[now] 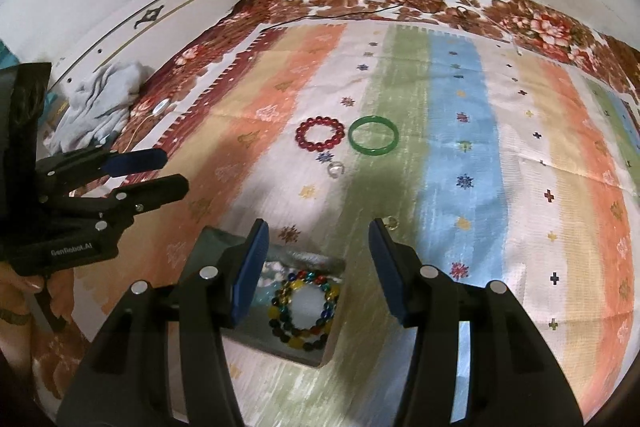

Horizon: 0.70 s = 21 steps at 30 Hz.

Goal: Organize jewelry
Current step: 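Withdraw both grippers and move toward the red bead bracelet and green bangle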

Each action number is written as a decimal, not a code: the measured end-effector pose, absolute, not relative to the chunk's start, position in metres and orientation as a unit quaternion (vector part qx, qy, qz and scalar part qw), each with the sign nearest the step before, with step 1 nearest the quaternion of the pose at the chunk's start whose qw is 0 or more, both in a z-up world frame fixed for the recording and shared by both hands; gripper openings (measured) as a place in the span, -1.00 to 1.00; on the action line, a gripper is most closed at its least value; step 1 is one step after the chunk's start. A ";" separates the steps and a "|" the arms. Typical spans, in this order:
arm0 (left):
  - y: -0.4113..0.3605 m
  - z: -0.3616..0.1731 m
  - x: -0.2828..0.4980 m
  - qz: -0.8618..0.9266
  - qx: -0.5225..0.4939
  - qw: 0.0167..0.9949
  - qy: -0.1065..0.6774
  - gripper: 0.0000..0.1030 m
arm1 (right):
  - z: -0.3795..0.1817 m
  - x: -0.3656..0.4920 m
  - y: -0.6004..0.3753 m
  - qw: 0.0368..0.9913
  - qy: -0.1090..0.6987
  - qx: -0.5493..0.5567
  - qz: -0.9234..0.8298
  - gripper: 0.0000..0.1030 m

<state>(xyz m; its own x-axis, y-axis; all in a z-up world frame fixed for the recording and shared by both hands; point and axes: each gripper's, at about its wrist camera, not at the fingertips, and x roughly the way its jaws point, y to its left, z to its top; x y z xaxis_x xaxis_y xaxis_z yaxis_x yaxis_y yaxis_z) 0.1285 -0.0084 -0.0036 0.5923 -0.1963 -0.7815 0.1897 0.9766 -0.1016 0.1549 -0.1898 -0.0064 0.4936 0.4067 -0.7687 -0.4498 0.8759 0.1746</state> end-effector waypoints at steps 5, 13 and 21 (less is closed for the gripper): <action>-0.006 -0.012 0.146 -0.098 0.001 0.888 0.449 0.04 | -0.004 0.168 -0.189 0.870 0.429 -0.036 0.242 0.03; 0.000 -0.024 0.167 -0.081 0.004 0.881 0.466 0.04 | -0.014 0.200 -0.192 0.875 0.433 -0.029 0.214 0.03; 0.001 -0.029 0.186 -0.072 0.007 0.881 0.468 0.04 | -0.024 0.222 -0.188 0.873 0.441 -0.029 0.208 0.03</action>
<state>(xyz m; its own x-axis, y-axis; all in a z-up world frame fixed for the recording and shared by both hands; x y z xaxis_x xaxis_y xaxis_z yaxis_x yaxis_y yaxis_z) 0.1863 0.0013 -0.0292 0.5508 -0.1205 -0.8259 0.1336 0.9895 -0.0553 0.2222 -0.1881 -0.0242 0.5242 0.3377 -0.7817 -0.3883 0.9118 0.1336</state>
